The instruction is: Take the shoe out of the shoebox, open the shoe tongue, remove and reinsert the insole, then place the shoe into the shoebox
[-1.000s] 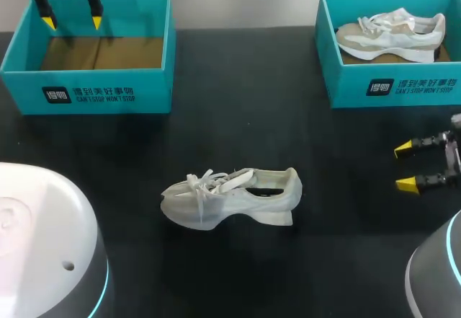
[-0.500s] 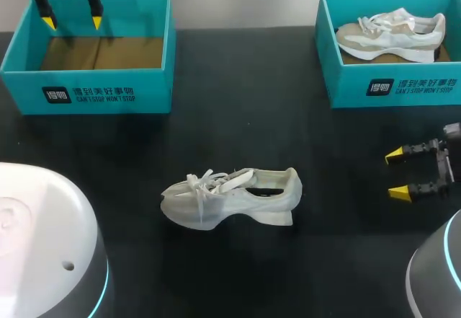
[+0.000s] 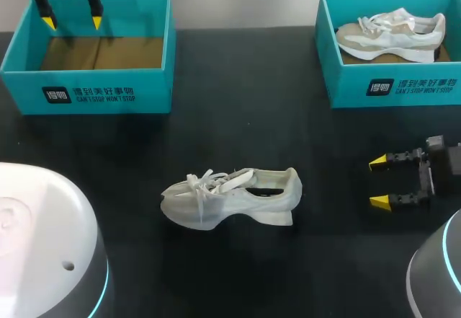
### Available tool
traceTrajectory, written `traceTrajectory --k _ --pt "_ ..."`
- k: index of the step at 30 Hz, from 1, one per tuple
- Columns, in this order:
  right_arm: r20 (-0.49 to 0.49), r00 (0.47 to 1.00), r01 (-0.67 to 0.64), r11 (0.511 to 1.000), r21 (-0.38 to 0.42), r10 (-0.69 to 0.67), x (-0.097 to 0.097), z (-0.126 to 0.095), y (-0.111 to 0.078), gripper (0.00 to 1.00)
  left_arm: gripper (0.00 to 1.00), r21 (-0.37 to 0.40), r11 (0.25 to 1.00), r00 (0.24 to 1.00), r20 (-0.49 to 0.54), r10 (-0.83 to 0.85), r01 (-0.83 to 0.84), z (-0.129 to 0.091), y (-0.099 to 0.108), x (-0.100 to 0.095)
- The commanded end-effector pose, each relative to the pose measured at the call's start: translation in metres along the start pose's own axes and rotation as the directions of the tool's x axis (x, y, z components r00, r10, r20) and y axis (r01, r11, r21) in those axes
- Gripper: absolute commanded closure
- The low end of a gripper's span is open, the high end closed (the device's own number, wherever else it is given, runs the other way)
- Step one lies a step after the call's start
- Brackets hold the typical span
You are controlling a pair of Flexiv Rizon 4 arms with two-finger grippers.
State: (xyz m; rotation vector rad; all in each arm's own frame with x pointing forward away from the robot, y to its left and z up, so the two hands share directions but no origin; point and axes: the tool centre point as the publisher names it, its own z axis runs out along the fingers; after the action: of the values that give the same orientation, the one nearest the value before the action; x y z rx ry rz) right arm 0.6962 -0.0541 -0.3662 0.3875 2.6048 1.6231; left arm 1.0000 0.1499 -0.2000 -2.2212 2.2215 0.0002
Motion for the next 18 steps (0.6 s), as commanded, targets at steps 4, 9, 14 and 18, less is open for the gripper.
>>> traceTrajectory --k 4,9,14,18 --pt "-0.003 1.0 0.019 1.0 0.023 -0.019 0.002 0.001 0.003 0.0 0.0 0.0 1.0 1.0 0.0 0.0 0.0 0.0 0.0 0.0" --pt "-0.021 0.992 0.123 0.992 0.016 -0.123 0.012 0.032 0.01 0.0 0.0 0.0 1.0 1.0 0.0 0.0 0.0 0.0 0.0 0.0" --pt "-0.02 0.979 0.204 0.979 -0.019 -0.205 0.014 0.052 0.019 0.0 0.0 0.0 1.0 1.0 0.0 0.0 0.0 0.0 0.0 0.0" --pt "-0.02 0.974 0.224 0.973 -0.056 -0.225 0.015 0.059 0.021 0.0 0.0 0.0 1.0 1.0 0.0 0.0 0.0 0.0 0.0 0.0"
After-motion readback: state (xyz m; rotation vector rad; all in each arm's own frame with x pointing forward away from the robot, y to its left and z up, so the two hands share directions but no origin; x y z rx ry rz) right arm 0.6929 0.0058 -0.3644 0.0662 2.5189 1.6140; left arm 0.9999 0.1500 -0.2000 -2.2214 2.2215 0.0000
